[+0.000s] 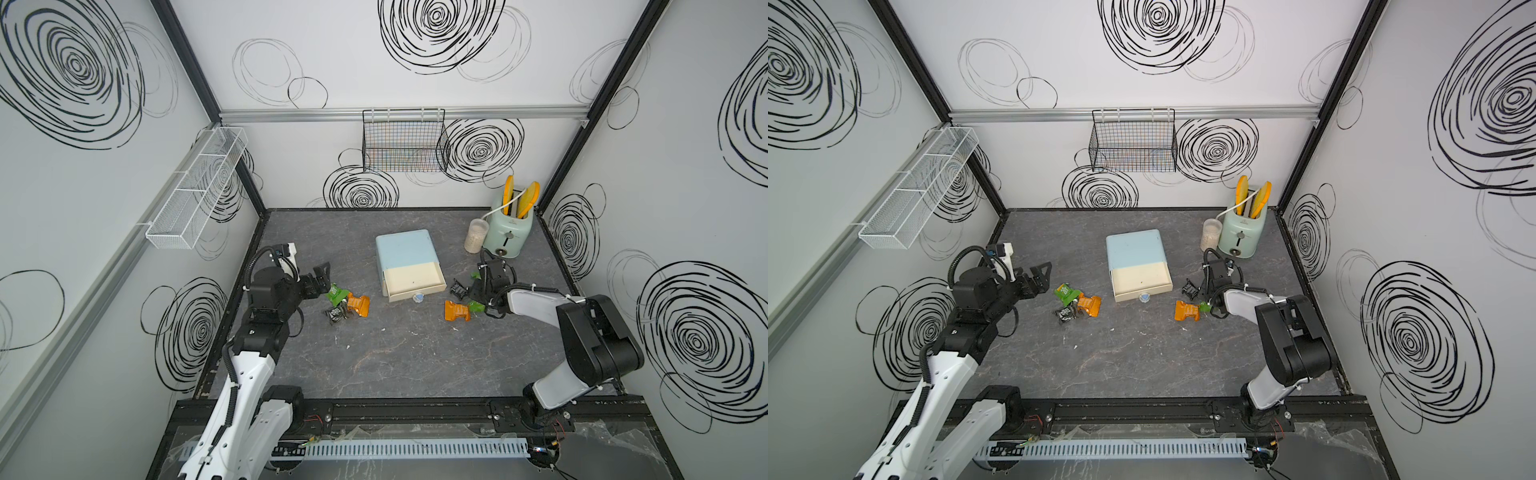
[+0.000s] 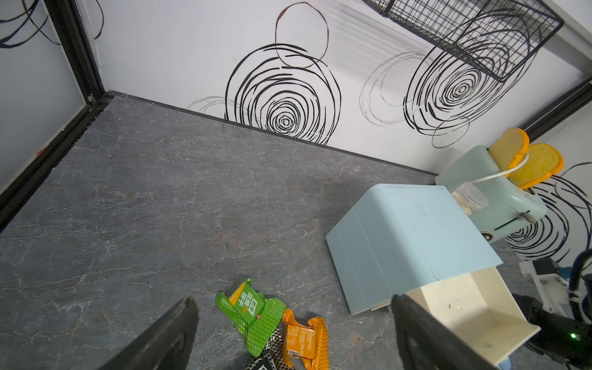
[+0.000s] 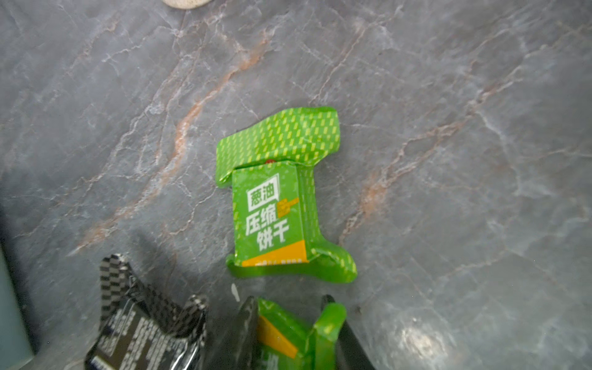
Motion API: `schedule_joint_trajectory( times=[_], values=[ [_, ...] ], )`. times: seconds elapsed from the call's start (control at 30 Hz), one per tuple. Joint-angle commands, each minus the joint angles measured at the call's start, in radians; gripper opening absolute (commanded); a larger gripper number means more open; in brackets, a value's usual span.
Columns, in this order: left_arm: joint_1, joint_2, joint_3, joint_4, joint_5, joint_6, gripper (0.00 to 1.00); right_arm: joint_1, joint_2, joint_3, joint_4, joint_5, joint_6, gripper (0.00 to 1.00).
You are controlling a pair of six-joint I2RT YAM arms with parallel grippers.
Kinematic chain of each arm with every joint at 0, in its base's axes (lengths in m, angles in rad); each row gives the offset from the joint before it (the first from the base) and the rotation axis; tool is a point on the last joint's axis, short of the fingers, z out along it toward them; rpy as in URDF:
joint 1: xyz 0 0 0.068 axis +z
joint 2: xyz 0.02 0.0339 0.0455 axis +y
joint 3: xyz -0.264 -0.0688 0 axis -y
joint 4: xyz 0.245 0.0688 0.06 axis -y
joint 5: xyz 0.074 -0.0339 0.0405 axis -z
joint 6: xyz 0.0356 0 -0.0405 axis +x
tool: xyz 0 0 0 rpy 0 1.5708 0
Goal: Place the cookies into the drawer by color
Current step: Pick up the cookie at the center of the board.
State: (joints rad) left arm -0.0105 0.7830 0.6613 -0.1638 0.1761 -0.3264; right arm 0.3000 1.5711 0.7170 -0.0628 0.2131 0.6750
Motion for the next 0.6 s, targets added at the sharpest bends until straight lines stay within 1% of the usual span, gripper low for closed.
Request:
schedule_joint_trajectory(
  times=[0.0,0.1,0.23,0.47,0.57],
  values=[
    [0.01,-0.014,-0.009,0.026,0.008,-0.009,0.98,0.007,-0.057,-0.025,-0.092,0.01,-0.011,0.28],
    [0.01,-0.015,-0.009,0.027,0.007,-0.01,0.98,0.005,-0.121,-0.028,-0.096,0.011,-0.033,0.23],
    [0.01,-0.016,-0.011,0.027,0.009,-0.01,0.98,-0.002,-0.209,-0.037,-0.078,-0.021,-0.068,0.18],
    [0.01,-0.015,-0.011,0.028,0.01,-0.01,0.98,-0.026,-0.31,-0.009,-0.023,-0.192,-0.13,0.07],
    [0.01,-0.015,-0.011,0.028,0.01,-0.011,0.98,-0.036,-0.335,0.024,-0.017,-0.252,-0.143,0.05]
  ],
)
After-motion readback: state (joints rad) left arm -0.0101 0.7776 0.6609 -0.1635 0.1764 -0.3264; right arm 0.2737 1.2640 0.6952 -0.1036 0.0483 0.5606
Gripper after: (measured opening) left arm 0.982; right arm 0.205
